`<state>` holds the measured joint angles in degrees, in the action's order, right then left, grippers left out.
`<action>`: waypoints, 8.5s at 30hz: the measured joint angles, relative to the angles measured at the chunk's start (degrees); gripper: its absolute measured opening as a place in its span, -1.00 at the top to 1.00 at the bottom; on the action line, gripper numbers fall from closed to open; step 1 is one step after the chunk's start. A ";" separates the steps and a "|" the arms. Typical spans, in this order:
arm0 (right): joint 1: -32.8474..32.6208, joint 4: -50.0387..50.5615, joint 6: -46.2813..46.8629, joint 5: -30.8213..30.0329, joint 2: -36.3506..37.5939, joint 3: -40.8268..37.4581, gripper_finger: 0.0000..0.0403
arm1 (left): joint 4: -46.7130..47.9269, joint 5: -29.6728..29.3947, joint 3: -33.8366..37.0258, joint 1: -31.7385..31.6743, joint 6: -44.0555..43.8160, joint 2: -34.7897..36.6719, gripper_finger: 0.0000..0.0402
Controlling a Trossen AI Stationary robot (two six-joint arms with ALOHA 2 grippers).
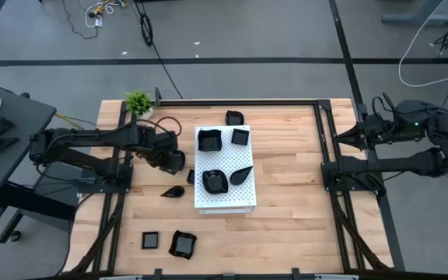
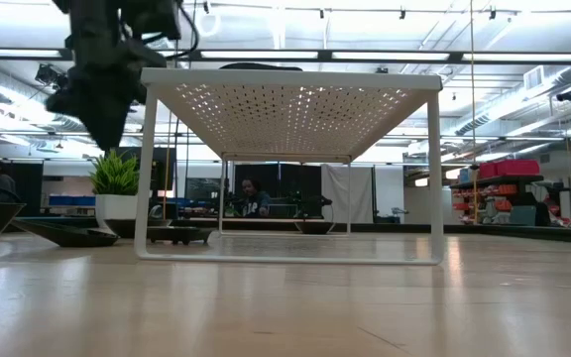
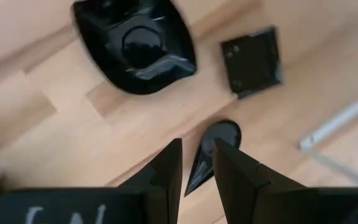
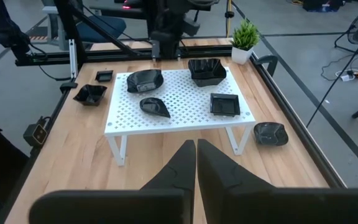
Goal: Pick & Place Mini shaped plates
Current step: Stack the black leaf shaped plate on top of the other black leaf shaped plate on the shelf
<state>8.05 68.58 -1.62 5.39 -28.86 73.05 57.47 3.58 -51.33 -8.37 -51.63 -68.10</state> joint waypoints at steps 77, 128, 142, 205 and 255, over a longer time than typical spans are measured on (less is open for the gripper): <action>-0.02 0.02 -0.01 0.00 0.02 0.00 0.89 | -20.75 -0.73 13.24 -18.83 -0.02 -13.76 0.04; 0.00 0.02 -0.01 0.00 0.02 0.00 0.89 | -19.40 4.23 13.11 -18.78 -0.05 -11.01 0.95; 0.00 0.01 0.00 0.00 0.00 -0.01 0.89 | -17.85 5.71 13.11 -18.78 -0.19 -9.00 0.96; 0.00 0.02 0.01 0.00 0.00 0.00 0.89 | 1.08 7.20 -9.62 -10.24 0.15 2.61 0.96; -0.02 0.01 -0.01 0.00 0.01 -0.01 0.89 | -28.77 -0.46 -9.55 15.21 -39.88 -5.43 0.98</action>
<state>8.03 68.59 -1.62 5.39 -28.85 73.05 28.70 3.12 -60.88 6.84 -91.51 -73.53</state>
